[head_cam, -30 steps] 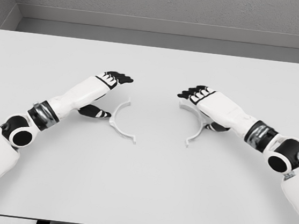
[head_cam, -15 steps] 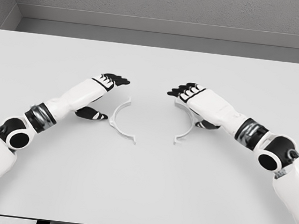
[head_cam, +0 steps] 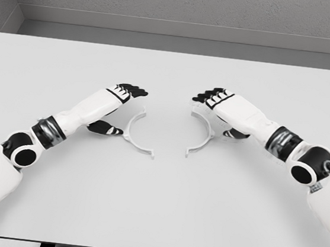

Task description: Assemble PVC drainage pipe clamps

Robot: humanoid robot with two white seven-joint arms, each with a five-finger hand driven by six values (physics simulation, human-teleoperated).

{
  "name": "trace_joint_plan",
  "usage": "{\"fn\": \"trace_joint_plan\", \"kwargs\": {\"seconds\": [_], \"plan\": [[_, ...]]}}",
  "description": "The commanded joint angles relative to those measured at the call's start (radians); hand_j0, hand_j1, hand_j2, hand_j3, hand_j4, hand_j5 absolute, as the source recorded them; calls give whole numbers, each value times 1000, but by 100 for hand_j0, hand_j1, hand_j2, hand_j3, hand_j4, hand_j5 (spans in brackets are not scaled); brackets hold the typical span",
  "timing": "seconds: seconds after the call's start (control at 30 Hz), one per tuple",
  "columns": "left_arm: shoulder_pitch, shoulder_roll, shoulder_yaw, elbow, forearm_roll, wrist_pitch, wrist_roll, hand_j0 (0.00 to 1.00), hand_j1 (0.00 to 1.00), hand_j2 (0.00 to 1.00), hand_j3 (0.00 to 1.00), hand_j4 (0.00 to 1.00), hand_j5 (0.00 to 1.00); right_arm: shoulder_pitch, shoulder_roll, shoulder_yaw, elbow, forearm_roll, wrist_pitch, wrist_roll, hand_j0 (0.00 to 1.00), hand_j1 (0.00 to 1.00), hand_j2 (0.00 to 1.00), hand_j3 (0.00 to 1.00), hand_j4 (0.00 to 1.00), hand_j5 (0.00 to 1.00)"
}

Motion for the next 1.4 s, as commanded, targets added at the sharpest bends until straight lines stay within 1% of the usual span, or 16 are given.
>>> {"fn": "trace_joint_plan", "kwargs": {"seconds": [0.0, 0.1, 0.17, 0.4, 0.57, 0.8, 0.9, 0.93, 1.03, 1.13, 1.33, 1.37], "plan": [[2, -7, 0, -9, 7, 0, 1, 100, 100, 100, 100, 100, 100, 0, -2, -1, 39, -4, 1, -1, 100, 100, 100, 100, 100, 100], [6, -9, 0, -12, 5, 0, 1, 100, 100, 100, 100, 100, 100, -3, 6, 4, 53, -2, 1, -1, 100, 100, 100, 100, 100, 100], [11, -20, 0, -21, 5, 0, 1, 100, 100, 100, 100, 100, 100, -8, 8, 11, 53, -2, 3, -1, 100, 100, 100, 100, 100, 100], [15, -30, 1, -27, 5, 0, 1, 100, 100, 100, 100, 100, 100, -9, 44, 13, 52, 15, 3, -1, 100, 100, 100, 100, 100, 100], [17, -32, 8, -26, 5, 0, 1, 100, 100, 100, 100, 100, 100, -11, 52, 13, 48, 21, 3, 1, 100, 100, 100, 100, 100, 100], [0, -21, 18, 0, 7, 0, 1, 100, 100, 100, 100, 100, 100, -14, 66, 13, 41, 25, 3, 1, 100, 100, 100, 100, 100, 100], [-9, -33, 12, 20, 7, 0, 1, 100, 100, 100, 100, 100, 100, -14, 72, 24, 41, 25, 4, 2, 100, 100, 100, 100, 100, 100], [-9, -35, 12, 20, 7, 0, 1, 100, 100, 100, 100, 100, 100, -15, 72, 28, 39, 25, 21, 1, 100, 100, 100, 100, 100, 100], [-9, -50, 12, 19, 5, 0, 1, 100, 100, 100, 100, 100, 100, -23, 72, 42, 39, 25, 24, 2, 100, 100, 100, 100, 100, 100], [-9, -61, 12, 19, 5, 0, 1, 100, 100, 100, 100, 100, 100, -25, 87, 44, 38, 25, 26, 2, 100, 100, 100, 100, 100, 100], [-9, -73, 12, 17, 4, 0, 1, 100, 100, 100, 100, 100, 100, -29, 87, 62, 27, 25, 44, 2, 100, 100, 100, 100, 100, 100], [-9, -75, 12, 17, 4, 0, 1, 100, 100, 100, 100, 100, 100, -37, 100, 65, 27, 25, 46, 2, 100, 100, 100, 100, 100, 100]]}}
